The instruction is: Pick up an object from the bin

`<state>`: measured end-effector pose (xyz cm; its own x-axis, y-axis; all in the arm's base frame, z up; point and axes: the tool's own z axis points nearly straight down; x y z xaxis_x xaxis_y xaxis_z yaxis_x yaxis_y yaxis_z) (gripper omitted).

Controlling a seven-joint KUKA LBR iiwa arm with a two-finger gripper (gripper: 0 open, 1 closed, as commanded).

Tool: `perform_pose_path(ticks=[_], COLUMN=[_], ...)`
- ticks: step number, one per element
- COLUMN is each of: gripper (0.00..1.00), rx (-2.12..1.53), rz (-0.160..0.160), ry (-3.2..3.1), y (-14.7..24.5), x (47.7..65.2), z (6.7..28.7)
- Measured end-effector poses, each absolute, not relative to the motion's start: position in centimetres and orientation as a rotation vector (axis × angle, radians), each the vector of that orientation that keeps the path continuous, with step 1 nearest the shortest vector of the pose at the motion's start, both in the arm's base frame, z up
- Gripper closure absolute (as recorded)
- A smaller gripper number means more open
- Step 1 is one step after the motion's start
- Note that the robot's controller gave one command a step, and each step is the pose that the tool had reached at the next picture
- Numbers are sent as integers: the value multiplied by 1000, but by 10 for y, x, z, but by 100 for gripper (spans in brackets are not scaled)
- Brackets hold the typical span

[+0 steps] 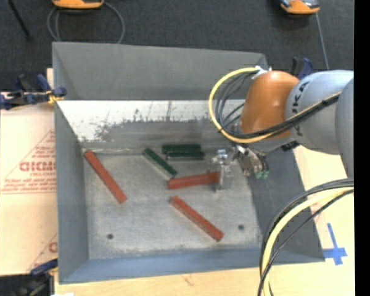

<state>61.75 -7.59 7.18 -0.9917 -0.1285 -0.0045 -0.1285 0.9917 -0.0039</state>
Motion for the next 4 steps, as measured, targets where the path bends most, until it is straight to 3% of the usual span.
perform_pose_path(ticks=[1, 2, 3, 4], gripper=[100, 0, 0, 0], rx=[-744, -742, -91, -340], rz=[-5, -1, 0, -1], ry=[3039, 3047, 3141, 3111], y=[-23, -23, 13, 1], x=[632, 631, 627, 621], z=[257, 253, 151, 72])
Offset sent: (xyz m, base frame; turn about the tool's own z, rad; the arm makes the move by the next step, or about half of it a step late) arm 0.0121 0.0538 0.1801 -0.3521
